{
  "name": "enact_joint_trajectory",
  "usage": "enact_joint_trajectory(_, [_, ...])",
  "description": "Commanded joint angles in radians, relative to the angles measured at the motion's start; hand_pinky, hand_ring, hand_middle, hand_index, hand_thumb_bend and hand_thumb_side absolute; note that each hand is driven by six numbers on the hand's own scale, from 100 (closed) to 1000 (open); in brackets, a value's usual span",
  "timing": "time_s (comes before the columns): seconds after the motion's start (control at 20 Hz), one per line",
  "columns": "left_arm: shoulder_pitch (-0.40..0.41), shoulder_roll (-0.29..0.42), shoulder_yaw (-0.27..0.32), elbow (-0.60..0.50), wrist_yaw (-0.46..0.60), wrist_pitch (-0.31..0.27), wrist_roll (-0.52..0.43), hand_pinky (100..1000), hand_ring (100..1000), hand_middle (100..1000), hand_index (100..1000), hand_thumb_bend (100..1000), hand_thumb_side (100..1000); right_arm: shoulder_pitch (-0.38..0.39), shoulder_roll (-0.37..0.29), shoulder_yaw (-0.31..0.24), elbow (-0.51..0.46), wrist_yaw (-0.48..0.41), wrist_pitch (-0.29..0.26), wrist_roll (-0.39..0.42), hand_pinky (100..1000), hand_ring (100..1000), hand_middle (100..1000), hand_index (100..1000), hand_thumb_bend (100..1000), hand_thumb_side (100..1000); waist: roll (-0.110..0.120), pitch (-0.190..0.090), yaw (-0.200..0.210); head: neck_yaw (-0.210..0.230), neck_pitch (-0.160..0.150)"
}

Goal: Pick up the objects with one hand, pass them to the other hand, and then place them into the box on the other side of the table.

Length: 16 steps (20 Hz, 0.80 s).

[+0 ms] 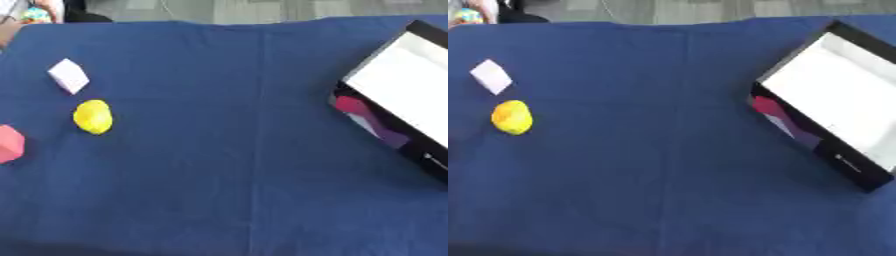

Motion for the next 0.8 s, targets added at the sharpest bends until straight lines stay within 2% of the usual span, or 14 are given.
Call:
enact_joint_trajectory(0.05, [-0.008,0.113,-0.013,0.002,-0.021,0.016,-0.032,803,789,815,825,100,786,0.003,-0.038,-0.013,-0.021,-0.001,-0.011,-0.002,964,1000,1000,1000,100,565,-0.009,-0.027,0.0,0.02,0.006])
enact_joint_trajectory(0.3, [-0.025,0.231,-0.039,0.045,-0.076,0.039,-0.103,810,797,814,830,100,687,0.02,-0.047,-0.014,-0.021,0.009,-0.029,-0.002,964,1000,1000,1000,100,558,-0.016,-0.026,0.002,0.038,0.006])
enact_joint_trajectory(0.55, [-0.043,0.354,-0.078,0.113,-0.134,0.03,-0.179,829,813,824,843,100,593,0.039,-0.048,-0.017,-0.021,0.024,-0.047,-0.005,964,1000,1000,1000,100,553,-0.024,-0.023,-0.002,0.054,0.006])
enact_joint_trajectory(0.65, [-0.05,0.403,-0.098,0.143,-0.15,0.014,-0.209,844,825,830,850,143,521,0.042,-0.047,-0.016,-0.021,0.028,-0.052,-0.005,964,1000,1000,1000,100,552,-0.027,-0.021,-0.005,0.061,0.006])
enact_joint_trajectory(0.8, [-0.053,0.469,-0.134,0.186,-0.175,-0.02,-0.252,857,834,822,860,265,456,0.044,-0.047,-0.012,-0.021,0.033,-0.054,-0.003,964,1000,1000,1000,100,550,-0.03,-0.02,-0.01,0.058,0.006])
